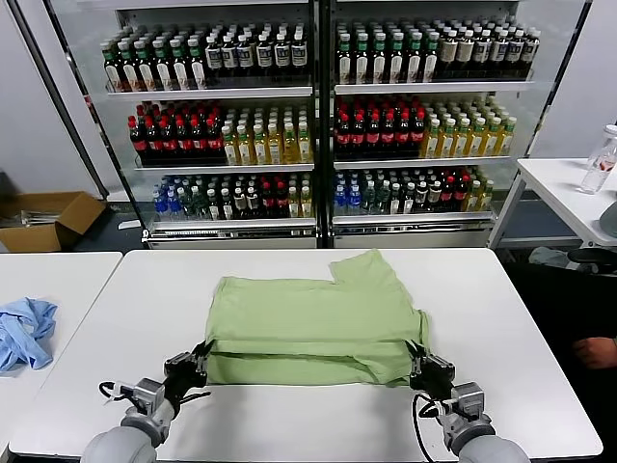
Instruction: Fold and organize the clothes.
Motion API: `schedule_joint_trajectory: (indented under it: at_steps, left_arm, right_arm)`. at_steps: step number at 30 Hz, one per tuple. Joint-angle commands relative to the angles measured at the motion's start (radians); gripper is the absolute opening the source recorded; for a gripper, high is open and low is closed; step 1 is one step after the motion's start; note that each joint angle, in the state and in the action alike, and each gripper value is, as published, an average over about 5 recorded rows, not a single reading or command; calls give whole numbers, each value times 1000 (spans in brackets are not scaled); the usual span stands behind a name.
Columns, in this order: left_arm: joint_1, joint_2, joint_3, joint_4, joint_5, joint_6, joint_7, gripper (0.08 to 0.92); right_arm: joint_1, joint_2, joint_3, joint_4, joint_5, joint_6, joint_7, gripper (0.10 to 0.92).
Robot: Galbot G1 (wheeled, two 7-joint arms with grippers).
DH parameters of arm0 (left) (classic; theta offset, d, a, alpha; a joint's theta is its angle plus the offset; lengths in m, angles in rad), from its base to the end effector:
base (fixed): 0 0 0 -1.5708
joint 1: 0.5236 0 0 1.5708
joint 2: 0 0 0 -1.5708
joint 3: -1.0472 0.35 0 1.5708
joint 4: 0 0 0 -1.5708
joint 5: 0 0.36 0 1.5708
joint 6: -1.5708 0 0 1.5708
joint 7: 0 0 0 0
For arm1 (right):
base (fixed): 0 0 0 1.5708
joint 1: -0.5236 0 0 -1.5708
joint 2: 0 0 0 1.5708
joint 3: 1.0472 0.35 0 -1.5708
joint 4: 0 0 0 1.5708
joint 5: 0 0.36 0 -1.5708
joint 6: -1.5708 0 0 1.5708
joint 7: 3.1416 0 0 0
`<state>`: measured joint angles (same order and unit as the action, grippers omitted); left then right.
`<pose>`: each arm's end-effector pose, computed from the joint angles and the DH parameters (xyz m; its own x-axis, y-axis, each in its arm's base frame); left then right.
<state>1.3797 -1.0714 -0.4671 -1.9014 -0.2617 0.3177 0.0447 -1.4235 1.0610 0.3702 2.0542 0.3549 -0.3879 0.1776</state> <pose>0.2515 0.0948 -0.3131 -0.9109 0.1740 0.3741 0.2517 0.9528 0.1696 0.2256 -0.0466 -0.2862 -0.9204 -0.1310 0.3685 -0.1851 0.9759 -0.1152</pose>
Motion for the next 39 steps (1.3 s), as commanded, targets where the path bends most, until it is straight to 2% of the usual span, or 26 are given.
schedule_joint_trajectory:
  at_steps: [1,6,10,16,19,23,33,39]
  left_arm:
    - [-48,-4,18,42,19,-23,11,311]
    - [77,40,-35,-70,-28,-2,-14,458]
    - [173,49,-53,-145,-70,73,-32,571]
    - [188,20,-43,-151,-82,187,-66,744]
    - [184,13,-46,-143,-81,216,-85,799]
    - [190,9,-50,-142,-82,227,-92,737]
    - [175,0,-34,-138,-95,228,-91,443]
    - [171,-3,-26,-137,-97,223,-84,270]
  right_arm:
    - [-42,-11,36,49,-17,-4,5,415]
    - [-134,-19,58,103,-15,-18,19,562]
    - [-179,-4,52,94,-10,-28,30,675]
    - [-171,15,26,21,19,-35,34,806]
    - [-158,21,20,-3,36,-32,26,816]
    - [-141,27,18,-18,65,-26,20,759]
    - [-128,26,16,-32,79,-21,21,474]
    - [-168,17,35,18,80,-18,18,300]
